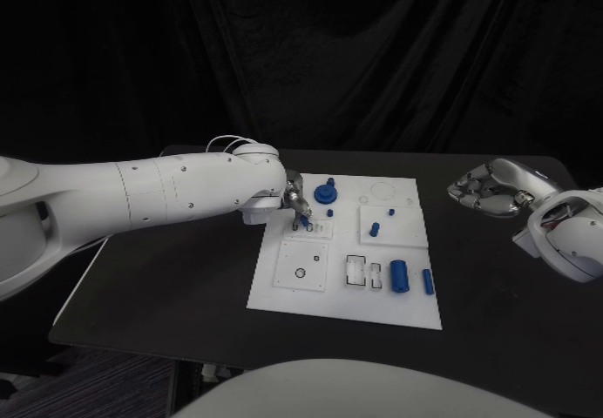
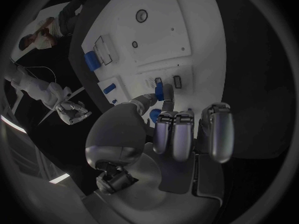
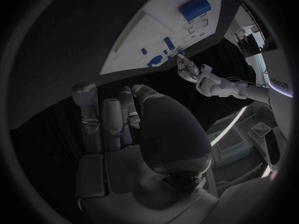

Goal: Assemble the parts on the task board

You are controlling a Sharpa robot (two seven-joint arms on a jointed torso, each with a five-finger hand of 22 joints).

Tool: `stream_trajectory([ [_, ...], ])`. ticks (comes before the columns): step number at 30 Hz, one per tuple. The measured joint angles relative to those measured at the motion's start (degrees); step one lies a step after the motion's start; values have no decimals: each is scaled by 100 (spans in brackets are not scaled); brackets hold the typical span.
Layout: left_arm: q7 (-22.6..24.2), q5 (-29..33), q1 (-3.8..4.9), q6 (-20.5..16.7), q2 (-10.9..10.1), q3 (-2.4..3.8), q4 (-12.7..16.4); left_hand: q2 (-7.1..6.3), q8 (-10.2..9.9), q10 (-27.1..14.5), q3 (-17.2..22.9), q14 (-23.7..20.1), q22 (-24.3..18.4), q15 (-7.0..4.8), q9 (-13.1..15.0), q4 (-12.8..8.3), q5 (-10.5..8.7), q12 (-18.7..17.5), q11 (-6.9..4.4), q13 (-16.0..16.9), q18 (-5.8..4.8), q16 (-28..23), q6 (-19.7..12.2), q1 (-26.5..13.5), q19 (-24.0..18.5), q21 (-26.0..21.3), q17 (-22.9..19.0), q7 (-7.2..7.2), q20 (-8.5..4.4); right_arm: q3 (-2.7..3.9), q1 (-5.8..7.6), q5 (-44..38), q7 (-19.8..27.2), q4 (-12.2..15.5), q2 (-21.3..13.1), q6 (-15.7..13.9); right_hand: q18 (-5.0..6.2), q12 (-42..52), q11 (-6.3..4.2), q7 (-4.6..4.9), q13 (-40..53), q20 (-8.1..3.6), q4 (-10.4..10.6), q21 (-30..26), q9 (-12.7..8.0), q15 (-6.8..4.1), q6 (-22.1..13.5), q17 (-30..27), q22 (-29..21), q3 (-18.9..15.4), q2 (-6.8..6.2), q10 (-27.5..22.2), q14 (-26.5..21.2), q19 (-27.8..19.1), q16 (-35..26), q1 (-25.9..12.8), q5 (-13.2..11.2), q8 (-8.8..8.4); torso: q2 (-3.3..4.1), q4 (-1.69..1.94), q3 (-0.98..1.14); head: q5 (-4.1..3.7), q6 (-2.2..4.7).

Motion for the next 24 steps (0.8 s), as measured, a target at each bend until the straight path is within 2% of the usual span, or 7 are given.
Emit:
stream_trajectory([
  [8, 27, 0, -2, -549, -206, 0, 282, -60, 0, 0, 33, 0, 1, 0, 22, 0, 0, 0, 0, 0, 0, 0, 2, -60, 0, -18, 0, -2, 0, 0, -21, 0, 0, -6, -4, 1, 0, 0, -20, 0, -13, 0, 0, 0, 0, 0, 0, 0, 3, 0, 0, -20, 0, 0, 0, 0, 25, 0, 0, 1, -1, 0, 0],
  [12, 82, -22, -45, -901, -311, 1, 444, -60, 0, 0, 40, 0, 1, 0, 24, 7, 0, 0, 0, 0, 0, 0, -20, -61, 0, -24, 0, -25, 0, 0, -25, 0, 0, -8, -9, 1, 0, 0, -20, 0, -12, 0, 0, 0, -1, 0, 0, -10, 5, 0, 0, -20, 0, 0, 0, 0, 25, 0, -1, 1, 0, 2, 0],
  [24, 274, -556, -424, -2021, -561, 0, 828, -83, 33, 0, 71, 0, 0, 0, 33, 39, 0, 0, 0, 0, 0, 0, -20, -84, 0, -24, 0, -25, 0, 0, -29, 0, 1, 1, -34, -3, 0, -23, -20, 0, -28, 0, -16, -25, -1, 0, 0, -11, 4, 16, 0, -20, 0, 0, 1, 0, 47, 0, -2, -1, 5, -18, 0],
])
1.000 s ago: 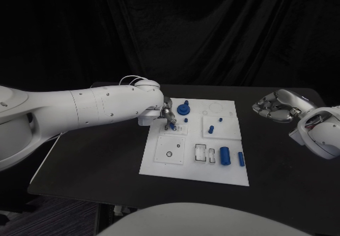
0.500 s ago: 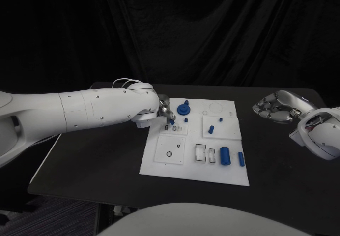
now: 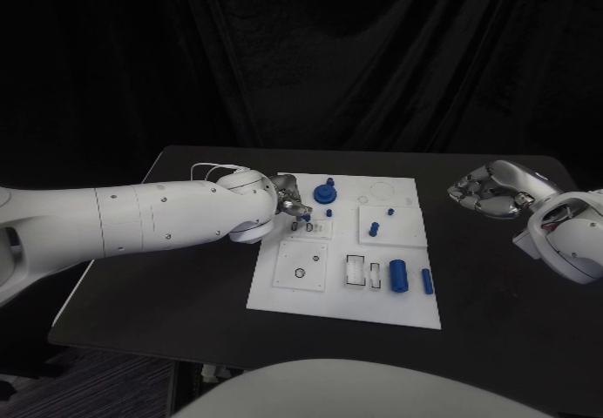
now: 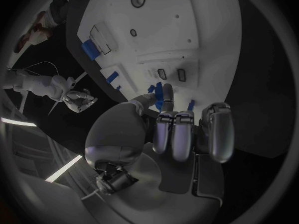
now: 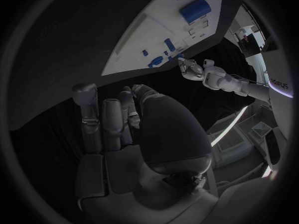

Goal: Assemble the parts on the task board

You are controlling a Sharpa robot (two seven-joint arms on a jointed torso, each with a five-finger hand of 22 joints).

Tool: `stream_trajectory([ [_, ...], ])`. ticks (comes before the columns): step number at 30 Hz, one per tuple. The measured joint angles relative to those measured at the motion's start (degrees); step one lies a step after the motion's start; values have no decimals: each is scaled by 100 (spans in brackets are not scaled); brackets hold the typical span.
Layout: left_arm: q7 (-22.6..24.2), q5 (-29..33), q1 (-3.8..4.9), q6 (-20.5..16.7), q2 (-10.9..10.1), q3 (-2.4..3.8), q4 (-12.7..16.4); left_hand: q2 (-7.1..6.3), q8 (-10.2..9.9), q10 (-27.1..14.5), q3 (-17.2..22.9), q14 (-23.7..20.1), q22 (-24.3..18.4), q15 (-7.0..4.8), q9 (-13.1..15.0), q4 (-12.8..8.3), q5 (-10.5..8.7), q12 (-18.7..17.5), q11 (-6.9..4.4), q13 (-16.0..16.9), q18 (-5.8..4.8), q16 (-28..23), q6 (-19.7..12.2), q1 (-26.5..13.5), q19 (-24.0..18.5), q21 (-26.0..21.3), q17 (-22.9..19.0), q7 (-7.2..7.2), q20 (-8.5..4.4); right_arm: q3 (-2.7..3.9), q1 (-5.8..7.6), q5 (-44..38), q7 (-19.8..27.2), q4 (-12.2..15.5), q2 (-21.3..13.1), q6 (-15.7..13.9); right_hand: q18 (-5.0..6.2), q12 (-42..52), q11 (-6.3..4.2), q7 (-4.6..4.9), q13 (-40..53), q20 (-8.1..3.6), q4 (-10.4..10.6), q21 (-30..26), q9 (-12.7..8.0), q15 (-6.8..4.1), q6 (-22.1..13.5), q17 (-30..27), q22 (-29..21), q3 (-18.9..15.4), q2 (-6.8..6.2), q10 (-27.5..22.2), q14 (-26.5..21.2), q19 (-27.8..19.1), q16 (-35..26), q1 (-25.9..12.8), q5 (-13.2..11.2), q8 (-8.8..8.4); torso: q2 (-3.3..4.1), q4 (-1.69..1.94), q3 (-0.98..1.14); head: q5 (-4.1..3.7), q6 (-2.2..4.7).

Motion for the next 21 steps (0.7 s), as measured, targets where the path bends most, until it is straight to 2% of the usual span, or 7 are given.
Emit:
stream_trajectory([
  [10, 153, -182, -225, -641, -102, -1, 93, 0, 0, 0, 31, 0, 0, 0, 9, 32, 0, 0, 0, 0, 0, 0, 0, 0, 0, 0, 0, 1, 0, 0, 0, 0, 0, 6, -9, -2, 0, 0, 0, 0, 0, 0, 0, 0, -1, 0, 0, 0, -1, 0, 0, 0, 0, 0, 0, 0, 0, 0, -4, 1, -1, -8, 0],
  [14, 197, -214, -277, -783, -122, 0, 114, -29, 0, 0, 31, 0, -1, 0, 10, 32, 0, 0, 0, 0, 0, 0, 0, -29, 0, 0, 0, 1, 0, 0, -1, 0, 0, 8, -10, -3, 0, 0, 0, 0, -5, 0, 0, 0, -1, 0, 0, -6, -1, 0, 0, 0, 0, 0, -20, 0, -1, 0, -2, 1, -2, -9, 0],
  [21, 241, -242, -343, -911, -123, 0, 122, -6, 0, 0, 47, 0, -1, 0, 9, 48, 0, 0, 0, 0, 0, 0, 0, -53, 0, 0, 0, 2, 0, 0, -1, 0, 0, 20, -17, -3, 0, 0, 0, 0, -5, 0, 0, 0, -1, 0, 0, -6, -1, 0, 0, 0, 0, 0, -20, 0, -1, 0, 3, 1, -4, -13, 0],
])
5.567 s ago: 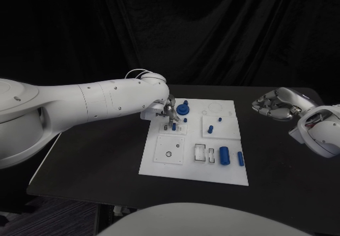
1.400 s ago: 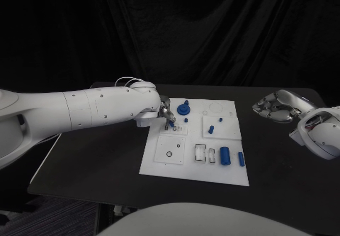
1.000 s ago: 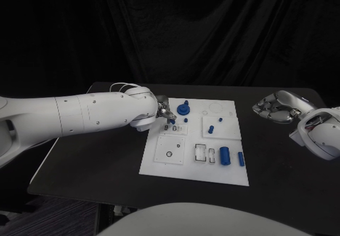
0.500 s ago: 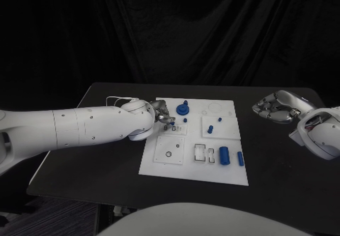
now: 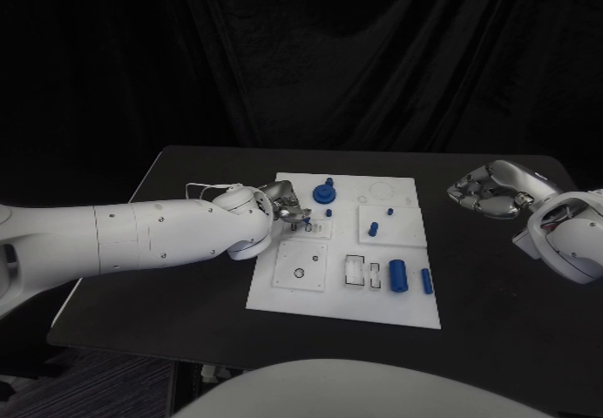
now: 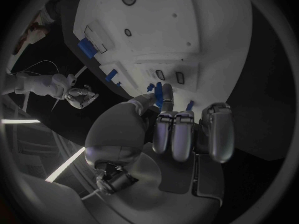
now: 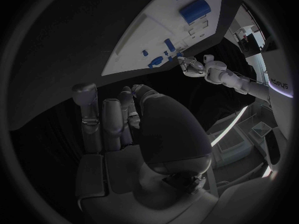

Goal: Assemble the parts on the task board

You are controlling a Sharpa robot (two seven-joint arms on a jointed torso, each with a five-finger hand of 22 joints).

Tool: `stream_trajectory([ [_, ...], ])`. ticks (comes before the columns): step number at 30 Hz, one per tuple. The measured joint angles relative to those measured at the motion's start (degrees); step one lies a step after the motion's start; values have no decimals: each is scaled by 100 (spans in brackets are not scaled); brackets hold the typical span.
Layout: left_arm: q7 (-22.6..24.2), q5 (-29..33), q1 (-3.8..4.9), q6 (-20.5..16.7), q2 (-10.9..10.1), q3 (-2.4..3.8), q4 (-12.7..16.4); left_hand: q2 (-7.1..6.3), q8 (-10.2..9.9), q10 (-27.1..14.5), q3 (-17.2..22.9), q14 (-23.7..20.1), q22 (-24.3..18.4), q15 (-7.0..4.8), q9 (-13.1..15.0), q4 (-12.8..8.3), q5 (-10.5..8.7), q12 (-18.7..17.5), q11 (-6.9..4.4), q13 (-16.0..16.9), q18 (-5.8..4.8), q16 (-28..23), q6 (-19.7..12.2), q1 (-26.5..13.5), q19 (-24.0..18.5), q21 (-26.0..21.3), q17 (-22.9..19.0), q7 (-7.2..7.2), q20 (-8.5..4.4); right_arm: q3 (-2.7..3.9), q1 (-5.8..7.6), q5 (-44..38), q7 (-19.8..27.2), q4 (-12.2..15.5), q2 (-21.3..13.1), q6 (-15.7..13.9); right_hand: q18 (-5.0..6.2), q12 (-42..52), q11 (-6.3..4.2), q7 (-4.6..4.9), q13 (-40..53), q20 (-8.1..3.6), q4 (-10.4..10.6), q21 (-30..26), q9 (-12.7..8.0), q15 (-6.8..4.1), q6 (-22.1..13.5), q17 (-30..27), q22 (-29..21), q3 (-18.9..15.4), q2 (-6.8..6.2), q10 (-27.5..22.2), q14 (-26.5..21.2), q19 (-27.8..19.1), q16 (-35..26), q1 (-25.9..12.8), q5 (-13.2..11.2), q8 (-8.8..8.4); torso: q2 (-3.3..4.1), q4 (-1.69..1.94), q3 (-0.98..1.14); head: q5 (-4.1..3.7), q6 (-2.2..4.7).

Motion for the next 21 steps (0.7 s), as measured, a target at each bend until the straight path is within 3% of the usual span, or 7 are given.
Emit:
stream_trajectory([
  [21, 48, -20, -79, 22, 42, 0, -48, -23, 0, 0, -10, 0, -1, 0, 7, 41, 0, 0, 0, 0, 0, 0, 0, -23, 0, -23, 0, 1, 0, 0, 0, 0, -1, 8, -10, 0, 0, 0, 0, 0, 1, 0, 16, 0, 4, 0, 0, 1, -1, 16, 0, 0, 0, 0, 0, 0, -1, 0, 1, 2, 0, -8, 0],
])
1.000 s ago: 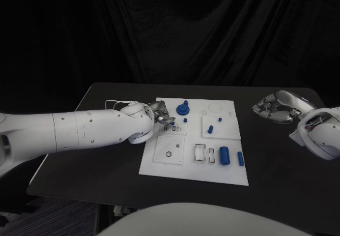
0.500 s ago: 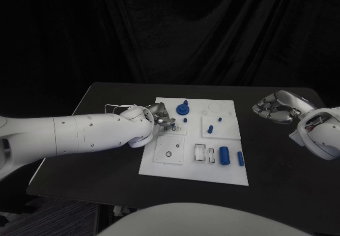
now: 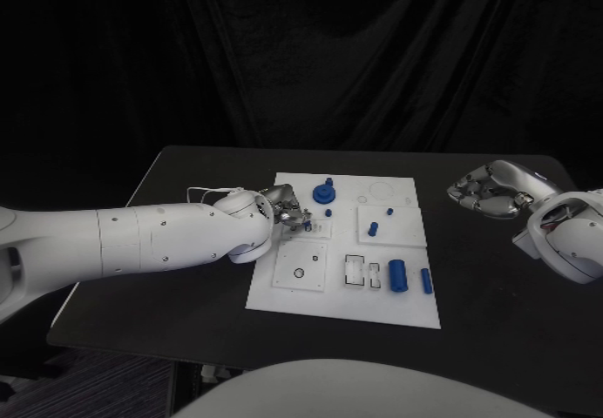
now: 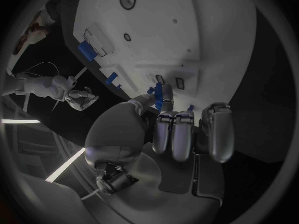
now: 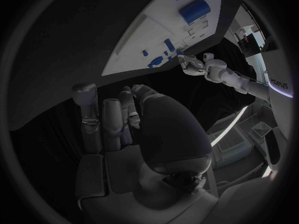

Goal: Assemble the parts on the task board

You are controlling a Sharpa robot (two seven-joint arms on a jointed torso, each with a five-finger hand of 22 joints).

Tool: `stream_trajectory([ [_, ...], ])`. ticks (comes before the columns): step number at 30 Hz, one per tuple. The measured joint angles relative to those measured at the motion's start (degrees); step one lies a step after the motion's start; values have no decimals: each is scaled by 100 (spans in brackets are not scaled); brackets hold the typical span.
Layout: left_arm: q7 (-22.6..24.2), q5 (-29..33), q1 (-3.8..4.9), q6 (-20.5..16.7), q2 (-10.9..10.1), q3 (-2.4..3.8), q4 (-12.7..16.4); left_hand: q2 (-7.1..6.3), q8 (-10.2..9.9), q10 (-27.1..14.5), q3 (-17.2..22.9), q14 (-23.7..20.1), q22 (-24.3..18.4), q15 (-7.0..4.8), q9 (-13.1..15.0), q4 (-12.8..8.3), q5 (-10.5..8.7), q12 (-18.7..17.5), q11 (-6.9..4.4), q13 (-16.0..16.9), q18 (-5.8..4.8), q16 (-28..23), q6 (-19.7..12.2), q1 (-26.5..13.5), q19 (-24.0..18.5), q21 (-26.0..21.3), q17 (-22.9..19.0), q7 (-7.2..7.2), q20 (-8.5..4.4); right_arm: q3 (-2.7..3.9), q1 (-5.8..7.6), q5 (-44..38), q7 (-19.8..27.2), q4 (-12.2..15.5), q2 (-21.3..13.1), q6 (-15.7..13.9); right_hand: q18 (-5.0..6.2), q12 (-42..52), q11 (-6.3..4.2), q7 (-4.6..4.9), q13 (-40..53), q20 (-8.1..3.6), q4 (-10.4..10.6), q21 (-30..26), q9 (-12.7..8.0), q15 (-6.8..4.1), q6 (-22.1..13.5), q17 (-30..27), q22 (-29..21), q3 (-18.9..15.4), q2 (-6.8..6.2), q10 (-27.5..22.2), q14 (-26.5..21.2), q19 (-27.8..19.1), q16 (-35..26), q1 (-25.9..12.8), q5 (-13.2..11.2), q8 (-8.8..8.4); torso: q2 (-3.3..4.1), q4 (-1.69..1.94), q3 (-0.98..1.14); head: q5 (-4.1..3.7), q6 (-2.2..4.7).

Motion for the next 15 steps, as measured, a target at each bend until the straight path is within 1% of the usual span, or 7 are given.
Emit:
stream_trajectory([
  [10, 16, -2, -18, 99, 5, 1, -35, 0, 0, 0, 0, 0, 0, 0, -1, 0, 0, 0, 0, 0, 0, 0, 0, 0, 0, -24, 0, 1, 0, 0, -1, 0, 0, 1, -6, 0, 0, 0, 0, 0, 0, 0, 0, 0, -1, 0, 0, 0, 0, 0, 0, 0, 0, 0, 0, 0, 0, 0, 1, -1, -1, 13, 0],
  [11, 18, -3, -18, 105, 5, 2, -36, 23, 0, 0, 11, 0, 0, 0, -1, 10, 0, 0, 0, 0, 0, 0, 0, -23, 0, -24, 0, 1, 0, 0, -2, 0, 0, 1, -6, 0, 1, 0, 0, 0, 0, 0, 0, 0, -1, 0, 0, 0, 0, 0, 0, 0, 0, 0, 0, 0, 0, 0, 1, -1, -1, 13, 0],
  [15, 28, -5, -25, 137, 1, 5, -36, 22, 0, 0, 16, 0, 0, 0, -2, 16, 0, 0, 0, 0, 0, 0, -1, -22, 0, -24, 0, 1, 0, 0, -2, 0, 1, 1, -6, 0, 0, 0, 0, 0, 0, 0, 0, 0, 4, 0, 0, 1, 0, 0, 0, 0, 0, 0, 0, 0, 20, 0, 1, -1, -2, 13, 0],
])
